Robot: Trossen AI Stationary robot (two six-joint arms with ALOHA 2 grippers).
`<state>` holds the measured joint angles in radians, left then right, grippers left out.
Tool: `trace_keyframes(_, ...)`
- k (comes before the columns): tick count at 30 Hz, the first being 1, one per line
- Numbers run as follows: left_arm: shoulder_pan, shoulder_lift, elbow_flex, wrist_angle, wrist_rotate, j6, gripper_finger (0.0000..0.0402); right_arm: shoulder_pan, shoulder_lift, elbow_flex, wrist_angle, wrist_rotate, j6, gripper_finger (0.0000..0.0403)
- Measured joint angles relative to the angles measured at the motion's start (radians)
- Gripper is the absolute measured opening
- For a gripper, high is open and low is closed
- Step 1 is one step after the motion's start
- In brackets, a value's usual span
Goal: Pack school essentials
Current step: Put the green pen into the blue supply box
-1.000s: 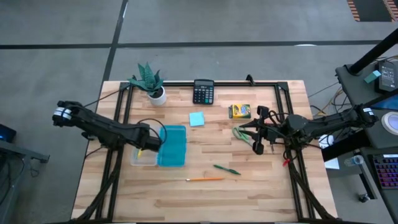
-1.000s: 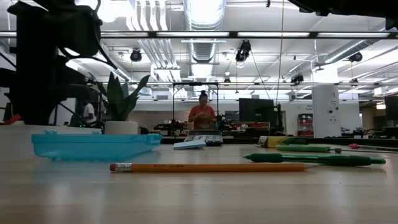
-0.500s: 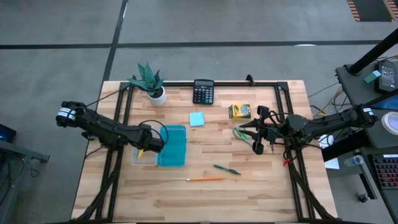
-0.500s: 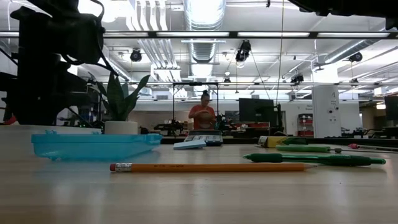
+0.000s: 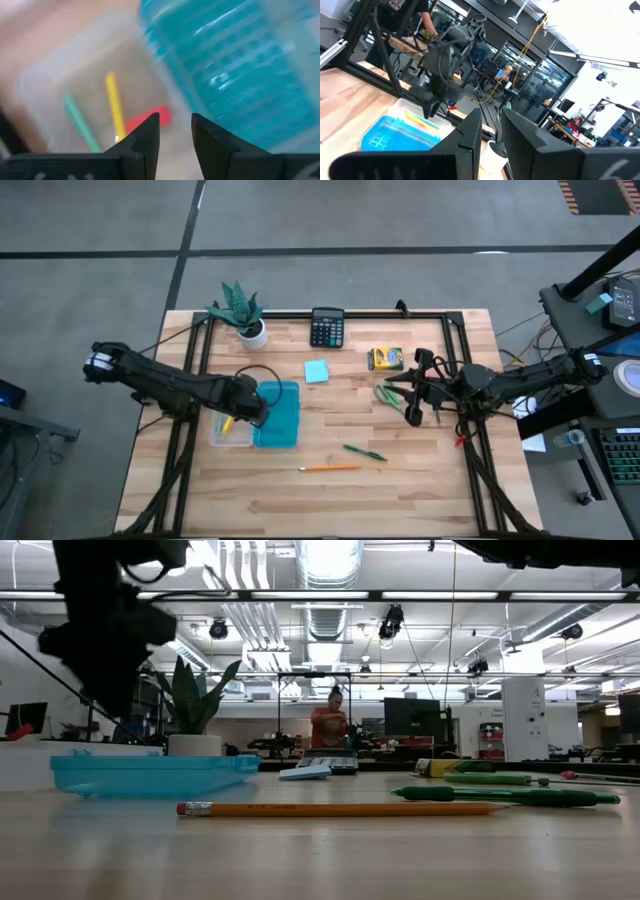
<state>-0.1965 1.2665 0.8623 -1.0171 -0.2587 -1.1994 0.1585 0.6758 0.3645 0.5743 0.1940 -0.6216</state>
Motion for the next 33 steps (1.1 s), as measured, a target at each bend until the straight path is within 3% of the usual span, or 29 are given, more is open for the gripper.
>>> trace_keyframes(4, -0.005, -0.011, 0.022, 0.195, -0.082, 0.28, 0.0095, 0.0, 0.0, 0.0, 0.0, 0.0, 0.003, 0.0063)
trace_keyframes(9, -0.024, 0.002, -0.022, 0.817, -0.134, 0.847, 0.0095, 0.0, 0.002, 0.0, 0.0, 0.001, 0.064, 0.0063)
trace_keyframes(12, -0.03, 0.029, -0.059, 1.174, -0.093, 1.139, 0.0095, 0.0, 0.015, -0.003, 0.001, 0.001, 0.14, 0.0063)
trace_keyframes(14, -0.03, 0.041, -0.078, 1.321, -0.051, 1.251, 0.0095, 0.0, 0.029, -0.01, -0.021, 0.001, 0.214, 0.0063)
trace_keyframes(21, -0.029, 0.047, -0.098, 1.363, -0.03, 1.312, 0.0096, 0.0, 0.118, -0.023, -0.181, 0.001, 0.531, 0.0063)
trace_keyframes(33, -0.026, 0.044, -0.158, 1.366, -0.033, 1.314, 0.0096, 0.001, 0.263, 0.102, -0.258, 0.001, 0.679, 0.0063)
